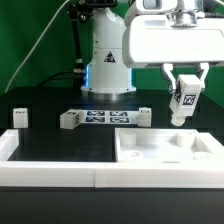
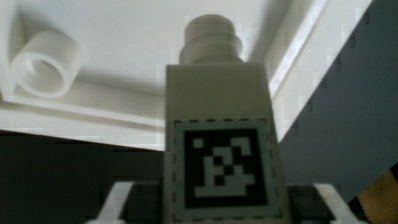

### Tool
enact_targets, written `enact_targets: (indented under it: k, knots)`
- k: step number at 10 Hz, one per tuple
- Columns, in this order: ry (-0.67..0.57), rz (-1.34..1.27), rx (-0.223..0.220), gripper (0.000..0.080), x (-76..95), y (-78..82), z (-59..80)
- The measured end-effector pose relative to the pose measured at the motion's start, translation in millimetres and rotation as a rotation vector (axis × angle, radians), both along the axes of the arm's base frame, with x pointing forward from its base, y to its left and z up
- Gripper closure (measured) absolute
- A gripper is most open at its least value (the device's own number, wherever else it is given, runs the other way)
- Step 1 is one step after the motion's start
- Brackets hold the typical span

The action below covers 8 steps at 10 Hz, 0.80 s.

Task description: Assemble one leg

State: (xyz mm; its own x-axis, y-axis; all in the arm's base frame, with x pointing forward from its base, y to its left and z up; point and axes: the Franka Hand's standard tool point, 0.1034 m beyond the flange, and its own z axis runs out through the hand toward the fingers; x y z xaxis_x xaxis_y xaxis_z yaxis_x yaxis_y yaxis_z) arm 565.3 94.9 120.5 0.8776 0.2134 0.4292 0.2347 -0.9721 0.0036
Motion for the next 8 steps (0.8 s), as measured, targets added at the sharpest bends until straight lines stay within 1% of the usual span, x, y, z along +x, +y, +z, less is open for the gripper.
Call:
enact_targets:
  k: [1,2,3,4,5,6,8]
  knots:
    - [-0.001,0.0,0.0,0.0507,0.0,-0.1,-0.1]
    - [-0.106,0.002,0.006,0.0507,6.0,-2.1,6.0]
    - [-0.175,-0.003,0.012,0.0507,0.2,-5.1,0.5]
    - [-0.104,0.006,0.004,0.0507,-10.1,-3.0,-8.9]
    - [-0.123,0.011,0.009,0.0507,-1.7,1.5,-1.0]
    - [-0.127,0.014,0.012,0.0507,6.5,5.3,-0.6]
    - [-0.139,0.014,0.02,0.0507,33.9,11.3,6.4]
